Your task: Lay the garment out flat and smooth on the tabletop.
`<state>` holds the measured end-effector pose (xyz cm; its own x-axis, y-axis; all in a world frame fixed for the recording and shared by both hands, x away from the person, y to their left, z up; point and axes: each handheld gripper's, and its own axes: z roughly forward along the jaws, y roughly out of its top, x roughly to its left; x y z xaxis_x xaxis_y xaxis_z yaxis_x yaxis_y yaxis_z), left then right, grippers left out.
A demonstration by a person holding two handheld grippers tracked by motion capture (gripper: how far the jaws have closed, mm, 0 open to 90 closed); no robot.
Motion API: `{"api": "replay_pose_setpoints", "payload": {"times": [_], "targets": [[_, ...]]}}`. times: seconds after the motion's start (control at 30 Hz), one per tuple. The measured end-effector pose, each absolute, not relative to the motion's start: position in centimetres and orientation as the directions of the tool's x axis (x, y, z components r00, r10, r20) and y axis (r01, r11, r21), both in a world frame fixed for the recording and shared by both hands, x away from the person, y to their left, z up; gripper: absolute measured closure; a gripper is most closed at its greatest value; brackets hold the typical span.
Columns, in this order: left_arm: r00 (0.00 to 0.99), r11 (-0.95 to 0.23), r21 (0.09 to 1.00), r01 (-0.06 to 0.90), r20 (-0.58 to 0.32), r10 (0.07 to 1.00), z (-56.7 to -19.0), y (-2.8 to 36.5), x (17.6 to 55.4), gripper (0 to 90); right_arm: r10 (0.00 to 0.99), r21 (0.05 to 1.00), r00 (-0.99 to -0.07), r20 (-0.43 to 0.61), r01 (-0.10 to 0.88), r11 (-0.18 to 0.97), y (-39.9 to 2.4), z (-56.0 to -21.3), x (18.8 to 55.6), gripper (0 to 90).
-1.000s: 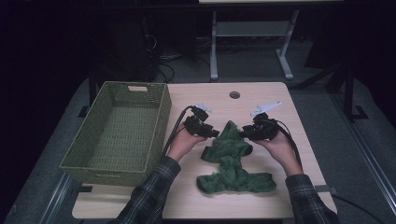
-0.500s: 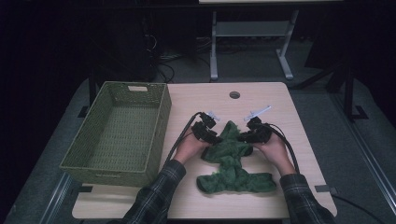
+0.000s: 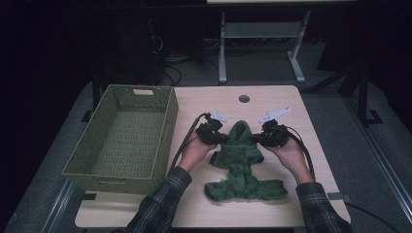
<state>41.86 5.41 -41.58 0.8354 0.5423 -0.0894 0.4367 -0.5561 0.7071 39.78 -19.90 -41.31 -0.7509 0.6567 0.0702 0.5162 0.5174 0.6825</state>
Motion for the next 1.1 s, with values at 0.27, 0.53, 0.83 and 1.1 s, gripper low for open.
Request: {"api": "replay_pose_setpoints", "payload": {"times": [0.27,0.53,0.83,1.1], "targets": [[0.795,-0.499,0.752,0.431,-0.054,0.604,-40.9,7.7,41.4,88.8,0.718,0.708,-0.692,0.08,0.546,0.447,-23.4,-40.5,38.8,87.7],[0.788,-0.522,0.714,0.466,-0.067,0.612,-44.2,7.0,42.3,88.9,0.753,0.648,-0.64,0.152,0.64,0.413,-24.4,-44.7,39.9,88.2],[0.793,-0.557,0.68,0.477,-0.06,0.606,-45.7,6.4,42.9,82.2,0.756,0.619,-0.637,0.15,0.657,0.43,-23.9,-46.2,40.7,81.4],[0.79,-0.506,0.709,0.49,-0.117,0.601,-43.3,7.2,41.9,48.9,0.773,0.69,-0.618,0.144,0.623,0.37,-24.5,-42.9,39.4,64.5]]}}
